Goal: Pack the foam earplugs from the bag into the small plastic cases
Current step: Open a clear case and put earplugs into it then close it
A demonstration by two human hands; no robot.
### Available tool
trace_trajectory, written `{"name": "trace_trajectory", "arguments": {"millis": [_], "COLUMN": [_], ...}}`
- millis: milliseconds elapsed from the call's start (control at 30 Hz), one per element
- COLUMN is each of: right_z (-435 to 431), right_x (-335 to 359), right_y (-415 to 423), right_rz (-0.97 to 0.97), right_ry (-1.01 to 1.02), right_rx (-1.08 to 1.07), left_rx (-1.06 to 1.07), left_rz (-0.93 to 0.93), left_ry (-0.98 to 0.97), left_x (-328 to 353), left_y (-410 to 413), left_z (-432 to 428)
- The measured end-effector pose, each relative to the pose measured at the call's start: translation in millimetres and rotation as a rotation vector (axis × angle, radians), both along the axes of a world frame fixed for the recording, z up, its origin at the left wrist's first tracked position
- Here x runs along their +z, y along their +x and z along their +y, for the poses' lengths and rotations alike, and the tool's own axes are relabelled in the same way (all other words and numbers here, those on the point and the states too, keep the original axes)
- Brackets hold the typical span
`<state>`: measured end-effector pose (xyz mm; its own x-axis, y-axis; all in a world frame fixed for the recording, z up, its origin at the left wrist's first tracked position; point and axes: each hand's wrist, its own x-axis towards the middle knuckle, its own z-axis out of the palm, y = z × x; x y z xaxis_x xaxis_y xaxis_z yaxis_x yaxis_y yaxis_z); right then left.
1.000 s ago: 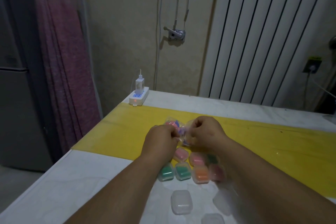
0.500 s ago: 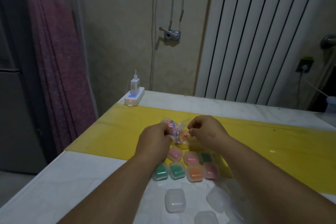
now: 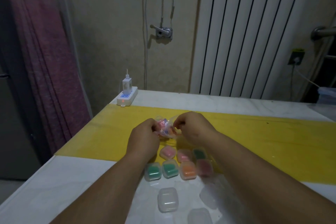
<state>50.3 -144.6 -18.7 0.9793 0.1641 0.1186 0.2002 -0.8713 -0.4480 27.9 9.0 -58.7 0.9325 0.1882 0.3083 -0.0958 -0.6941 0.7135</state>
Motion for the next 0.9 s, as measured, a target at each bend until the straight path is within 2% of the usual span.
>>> {"name": "trace_trajectory", "arguments": {"millis": [100,400,500,600,733,900], "right_z": [11.5,14.9,20.5,21.7,13.8,5.3], "right_x": [-4.2,-18.5,-17.6,-16.4,-9.5,7.2], "right_y": [3.1,20.3,21.5,20.8,6.7,-16.7], "right_rz": [0.046,0.033,0.056,0.083,0.035,0.054], "right_ry": [-0.182,-0.158,-0.254,-0.26,-0.17,0.157], "right_rx": [0.043,0.031,-0.007,-0.046,-0.062,-0.136], "left_rx": [-0.005,-0.022,-0.027,-0.03,-0.03,-0.023], "left_rz": [0.009,0.005,0.004,0.001,0.001,0.006], "left_ry": [0.024,0.053,0.055,0.055,0.046,0.029], "left_x": [-0.1,-2.2,-2.2,-2.3,-1.3,-1.5], "left_y": [-1.0,-0.9,-1.2,-2.2,-4.1,-4.5], "left_z": [-0.4,-2.3,-2.6,-2.4,-2.8,-2.7]}}
